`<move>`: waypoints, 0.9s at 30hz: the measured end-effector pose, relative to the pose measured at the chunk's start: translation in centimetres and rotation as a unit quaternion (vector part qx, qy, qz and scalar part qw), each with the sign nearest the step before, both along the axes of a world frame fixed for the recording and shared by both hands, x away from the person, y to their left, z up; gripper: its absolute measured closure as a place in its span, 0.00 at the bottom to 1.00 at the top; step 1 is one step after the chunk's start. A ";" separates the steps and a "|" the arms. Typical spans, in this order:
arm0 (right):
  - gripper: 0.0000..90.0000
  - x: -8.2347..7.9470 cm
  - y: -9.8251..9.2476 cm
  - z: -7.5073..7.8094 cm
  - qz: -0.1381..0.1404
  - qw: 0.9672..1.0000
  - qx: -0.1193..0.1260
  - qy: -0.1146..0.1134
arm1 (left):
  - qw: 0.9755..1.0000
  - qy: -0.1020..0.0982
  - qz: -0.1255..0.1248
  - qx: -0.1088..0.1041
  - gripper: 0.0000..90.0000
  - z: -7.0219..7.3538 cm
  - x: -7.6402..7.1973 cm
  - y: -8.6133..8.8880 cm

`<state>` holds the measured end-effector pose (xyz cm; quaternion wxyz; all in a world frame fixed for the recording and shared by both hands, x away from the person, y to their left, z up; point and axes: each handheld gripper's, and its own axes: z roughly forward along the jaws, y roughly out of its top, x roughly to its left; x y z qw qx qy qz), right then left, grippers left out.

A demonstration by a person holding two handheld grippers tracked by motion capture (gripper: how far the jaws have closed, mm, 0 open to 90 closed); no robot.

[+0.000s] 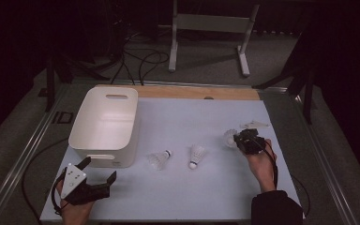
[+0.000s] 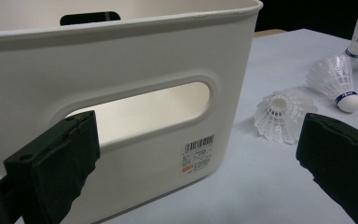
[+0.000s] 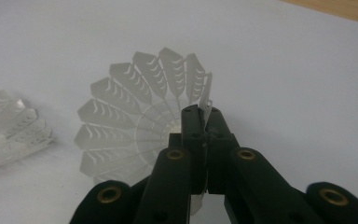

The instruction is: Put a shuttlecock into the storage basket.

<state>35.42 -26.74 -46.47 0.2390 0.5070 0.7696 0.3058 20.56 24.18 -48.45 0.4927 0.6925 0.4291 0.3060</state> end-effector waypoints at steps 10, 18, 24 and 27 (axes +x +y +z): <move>1.00 -0.4 0.0 0.8 -0.006 1.000 0.028 -0.012 | 1.000 0.000 0.000 0.000 0.00 0.0 0.0 0.0; 1.00 -0.7 0.4 2.0 -0.006 0.999 0.030 -0.019 | 1.000 0.002 -0.001 0.004 0.00 0.0 0.1 -0.1; 1.00 -0.9 0.8 3.0 -0.003 0.999 0.039 -0.026 | 1.000 0.001 -0.003 0.005 0.00 0.0 0.1 -0.1; 1.00 -0.9 1.0 3.5 -0.001 0.998 0.051 -0.028 | 1.000 0.001 -0.003 0.003 0.00 0.0 0.1 -0.1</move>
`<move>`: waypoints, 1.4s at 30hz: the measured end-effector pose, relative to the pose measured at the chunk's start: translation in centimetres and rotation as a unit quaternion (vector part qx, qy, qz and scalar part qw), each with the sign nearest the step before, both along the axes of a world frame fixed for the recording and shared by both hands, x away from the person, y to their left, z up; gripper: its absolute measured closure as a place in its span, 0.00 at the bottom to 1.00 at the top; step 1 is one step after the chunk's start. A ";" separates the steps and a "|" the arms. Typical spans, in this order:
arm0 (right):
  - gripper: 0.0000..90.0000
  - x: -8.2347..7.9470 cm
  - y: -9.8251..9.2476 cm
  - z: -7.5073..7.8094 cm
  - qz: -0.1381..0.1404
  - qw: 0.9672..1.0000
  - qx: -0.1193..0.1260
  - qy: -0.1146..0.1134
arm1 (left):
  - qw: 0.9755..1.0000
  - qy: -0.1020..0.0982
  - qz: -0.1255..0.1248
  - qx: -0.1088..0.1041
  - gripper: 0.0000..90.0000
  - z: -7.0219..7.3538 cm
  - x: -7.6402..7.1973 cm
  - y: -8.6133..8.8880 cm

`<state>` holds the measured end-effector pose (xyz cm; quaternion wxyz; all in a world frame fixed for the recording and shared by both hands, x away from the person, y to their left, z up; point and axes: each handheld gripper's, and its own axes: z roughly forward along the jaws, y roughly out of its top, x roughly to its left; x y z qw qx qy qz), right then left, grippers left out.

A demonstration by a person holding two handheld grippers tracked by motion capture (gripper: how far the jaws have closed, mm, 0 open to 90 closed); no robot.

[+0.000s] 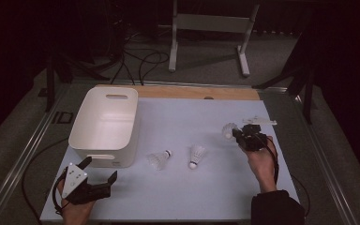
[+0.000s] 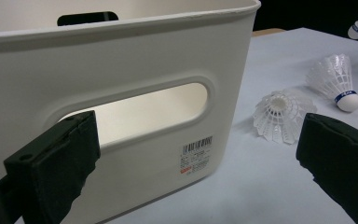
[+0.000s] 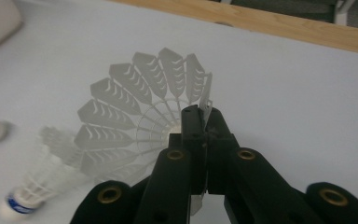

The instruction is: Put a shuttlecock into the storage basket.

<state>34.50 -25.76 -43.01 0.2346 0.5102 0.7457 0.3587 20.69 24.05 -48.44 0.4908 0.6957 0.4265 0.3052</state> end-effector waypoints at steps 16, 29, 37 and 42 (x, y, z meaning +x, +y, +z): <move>1.00 0.2 1.0 1.2 0.007 1.000 0.009 -0.004 | 1.000 0.000 0.000 0.000 0.00 0.0 0.0 0.0; 1.00 0.4 2.0 2.3 0.018 1.000 0.009 -0.010 | 1.000 -0.002 0.000 -0.002 0.00 0.0 0.0 0.0; 1.00 0.6 2.8 3.1 0.024 1.000 0.006 -0.013 | 1.000 -0.001 -0.001 0.000 0.00 0.0 0.0 -0.1; 1.00 0.8 3.0 3.7 0.025 1.000 0.009 -0.017 | 1.000 -0.001 -0.001 0.000 0.00 0.0 0.0 -0.1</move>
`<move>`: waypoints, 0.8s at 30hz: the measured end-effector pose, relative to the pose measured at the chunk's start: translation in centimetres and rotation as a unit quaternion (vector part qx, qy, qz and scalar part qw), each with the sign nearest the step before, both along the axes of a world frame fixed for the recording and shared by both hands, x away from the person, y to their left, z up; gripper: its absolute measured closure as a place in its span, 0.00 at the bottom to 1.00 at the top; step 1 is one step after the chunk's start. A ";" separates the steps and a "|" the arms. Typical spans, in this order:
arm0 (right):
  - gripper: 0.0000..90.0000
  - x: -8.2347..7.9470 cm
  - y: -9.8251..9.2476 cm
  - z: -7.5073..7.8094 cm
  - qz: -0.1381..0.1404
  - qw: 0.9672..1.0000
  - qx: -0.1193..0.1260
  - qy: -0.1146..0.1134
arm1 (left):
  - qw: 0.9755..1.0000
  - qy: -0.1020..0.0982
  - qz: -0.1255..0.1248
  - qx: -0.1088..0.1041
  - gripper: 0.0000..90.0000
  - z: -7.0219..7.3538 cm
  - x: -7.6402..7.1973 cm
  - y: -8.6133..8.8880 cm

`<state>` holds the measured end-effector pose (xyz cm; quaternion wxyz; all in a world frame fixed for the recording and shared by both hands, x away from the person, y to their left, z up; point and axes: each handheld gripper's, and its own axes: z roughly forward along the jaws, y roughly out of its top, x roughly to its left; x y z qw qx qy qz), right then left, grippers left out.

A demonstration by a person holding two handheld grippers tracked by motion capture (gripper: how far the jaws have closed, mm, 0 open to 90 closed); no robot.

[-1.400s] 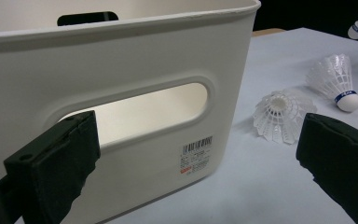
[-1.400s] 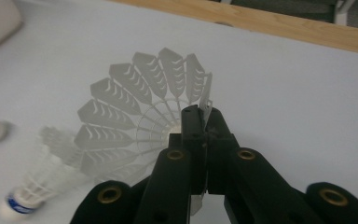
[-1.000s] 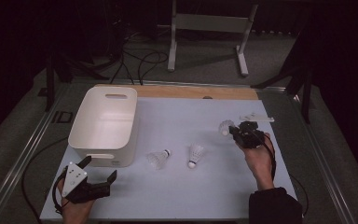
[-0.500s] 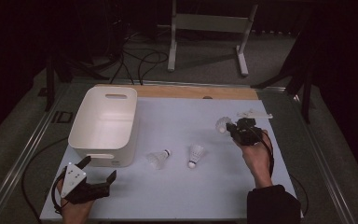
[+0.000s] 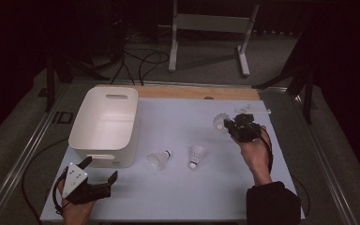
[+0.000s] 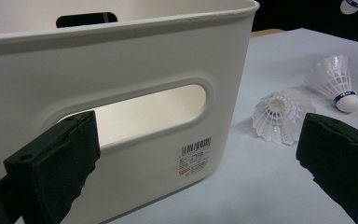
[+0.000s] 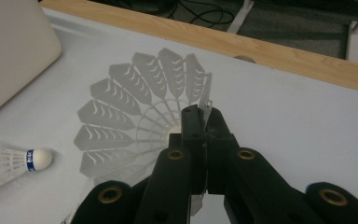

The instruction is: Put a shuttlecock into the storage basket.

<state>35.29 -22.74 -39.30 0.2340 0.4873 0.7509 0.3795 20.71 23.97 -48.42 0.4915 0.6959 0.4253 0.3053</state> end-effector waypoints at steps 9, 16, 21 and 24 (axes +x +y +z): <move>1.00 0.5 0.4 0.4 0.002 1.000 0.011 0.003 | 1.000 0.000 0.000 0.000 0.00 0.0 0.0 0.0; 1.00 0.7 0.7 0.6 0.008 1.000 0.017 0.003 | 1.000 -0.001 -0.001 0.001 0.00 0.0 0.0 -0.1; 1.00 0.9 1.0 0.9 0.011 1.000 0.026 0.000 | 1.000 0.000 0.000 0.002 0.00 0.0 0.0 -0.1; 1.00 1.1 1.2 1.0 0.015 0.999 0.030 0.001 | 1.000 0.001 0.001 0.002 0.00 0.0 0.1 -0.1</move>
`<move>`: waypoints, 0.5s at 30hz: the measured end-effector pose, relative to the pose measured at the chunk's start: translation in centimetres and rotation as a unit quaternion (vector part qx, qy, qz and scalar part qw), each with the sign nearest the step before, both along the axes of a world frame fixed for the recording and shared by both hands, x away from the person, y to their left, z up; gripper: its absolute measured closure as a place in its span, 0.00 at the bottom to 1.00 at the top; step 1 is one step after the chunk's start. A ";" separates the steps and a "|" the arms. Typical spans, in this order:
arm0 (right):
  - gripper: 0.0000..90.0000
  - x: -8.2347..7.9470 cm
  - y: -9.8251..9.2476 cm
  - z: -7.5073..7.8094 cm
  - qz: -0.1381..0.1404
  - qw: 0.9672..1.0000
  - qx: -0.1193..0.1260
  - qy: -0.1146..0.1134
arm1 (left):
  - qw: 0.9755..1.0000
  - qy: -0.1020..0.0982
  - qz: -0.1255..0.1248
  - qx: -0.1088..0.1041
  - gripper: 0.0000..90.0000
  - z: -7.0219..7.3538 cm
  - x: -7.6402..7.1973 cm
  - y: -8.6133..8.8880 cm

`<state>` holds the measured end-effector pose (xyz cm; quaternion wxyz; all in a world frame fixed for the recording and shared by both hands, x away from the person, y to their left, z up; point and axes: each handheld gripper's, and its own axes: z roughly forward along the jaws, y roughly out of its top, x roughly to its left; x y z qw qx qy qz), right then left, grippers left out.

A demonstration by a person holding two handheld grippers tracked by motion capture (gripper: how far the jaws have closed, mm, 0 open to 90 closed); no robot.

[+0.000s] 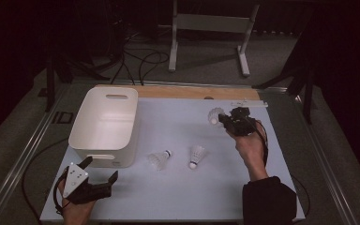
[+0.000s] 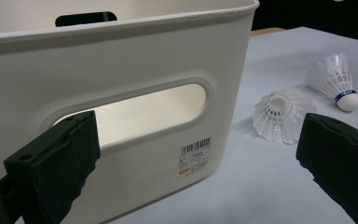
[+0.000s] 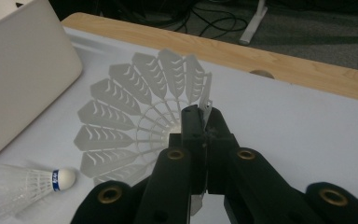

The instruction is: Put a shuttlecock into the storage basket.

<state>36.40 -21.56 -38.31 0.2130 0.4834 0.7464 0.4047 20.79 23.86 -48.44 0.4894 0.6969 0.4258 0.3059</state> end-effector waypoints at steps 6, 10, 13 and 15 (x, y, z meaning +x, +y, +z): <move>1.00 0.3 0.6 0.5 0.004 1.000 0.003 -0.003 | 1.000 -0.001 -0.001 -0.002 0.00 0.0 0.0 0.1; 1.00 0.5 1.0 0.6 0.010 1.000 0.005 -0.003 | 1.000 -0.001 -0.001 -0.002 0.00 0.0 0.0 0.1; 1.00 0.6 1.2 0.6 0.012 1.000 0.005 -0.002 | 1.000 -0.001 -0.001 -0.002 0.00 0.0 0.0 0.1; 1.00 0.6 1.3 0.6 0.013 1.000 0.003 -0.004 | 1.000 -0.001 -0.001 -0.002 0.00 0.0 0.0 0.0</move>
